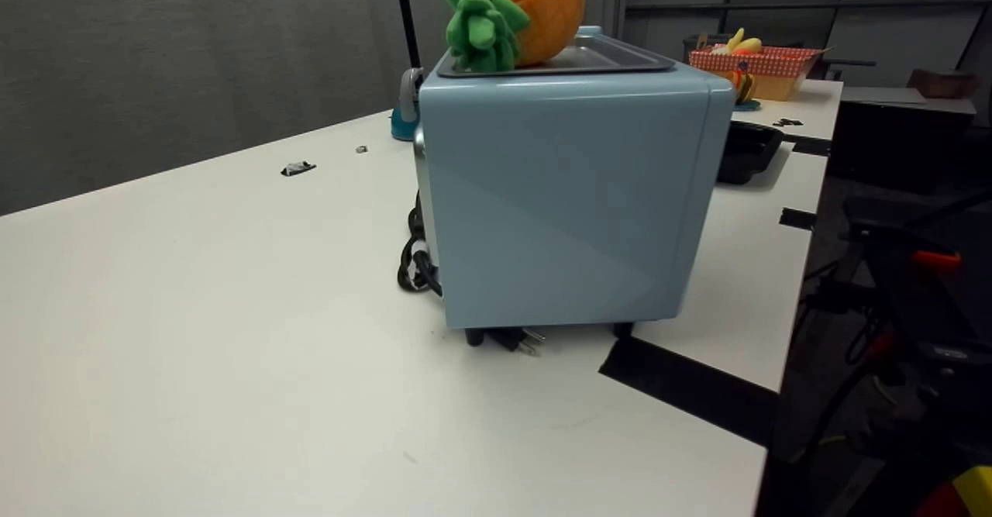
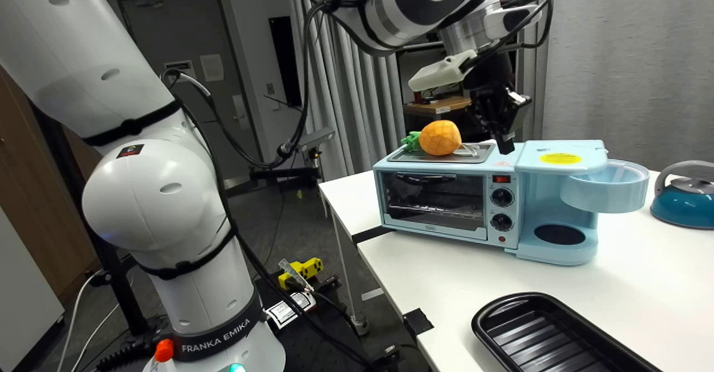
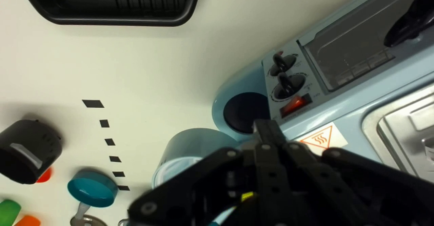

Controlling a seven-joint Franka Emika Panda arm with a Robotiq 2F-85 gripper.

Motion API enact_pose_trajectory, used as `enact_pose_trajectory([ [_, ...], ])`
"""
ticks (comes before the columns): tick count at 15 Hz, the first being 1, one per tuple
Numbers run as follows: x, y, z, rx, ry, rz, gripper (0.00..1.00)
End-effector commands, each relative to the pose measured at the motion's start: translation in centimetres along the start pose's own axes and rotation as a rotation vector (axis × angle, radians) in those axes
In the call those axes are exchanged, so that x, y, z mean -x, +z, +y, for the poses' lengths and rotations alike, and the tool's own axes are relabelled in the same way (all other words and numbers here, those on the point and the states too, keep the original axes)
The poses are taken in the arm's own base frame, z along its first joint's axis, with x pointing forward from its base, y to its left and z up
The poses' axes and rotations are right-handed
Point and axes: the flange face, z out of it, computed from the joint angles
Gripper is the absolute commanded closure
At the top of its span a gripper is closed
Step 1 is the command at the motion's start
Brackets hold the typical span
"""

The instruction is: Flip the switch of the oven

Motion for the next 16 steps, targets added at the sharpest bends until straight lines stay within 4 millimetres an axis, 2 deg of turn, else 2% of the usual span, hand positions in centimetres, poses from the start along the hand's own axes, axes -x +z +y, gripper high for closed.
enact_pose_trajectory([
  [1,1.9,-2.2,0.7,0.016,0.014,0.049,1.00],
  [3,2.3,-2.8,1.0,0.019,0.027,0.063,0.97],
  [4,2.5,-3.0,1.2,0.018,0.028,0.068,0.72],
  [6,2.8,-3.4,1.4,0.018,0.035,0.076,0.68],
  [14,3.3,-4.1,1.9,0.030,0.041,0.099,0.07],
  [15,3.3,-4.1,1.9,0.032,0.040,0.099,0.01],
  [16,3.3,-4.1,2.0,0.031,0.039,0.098,0.00],
])
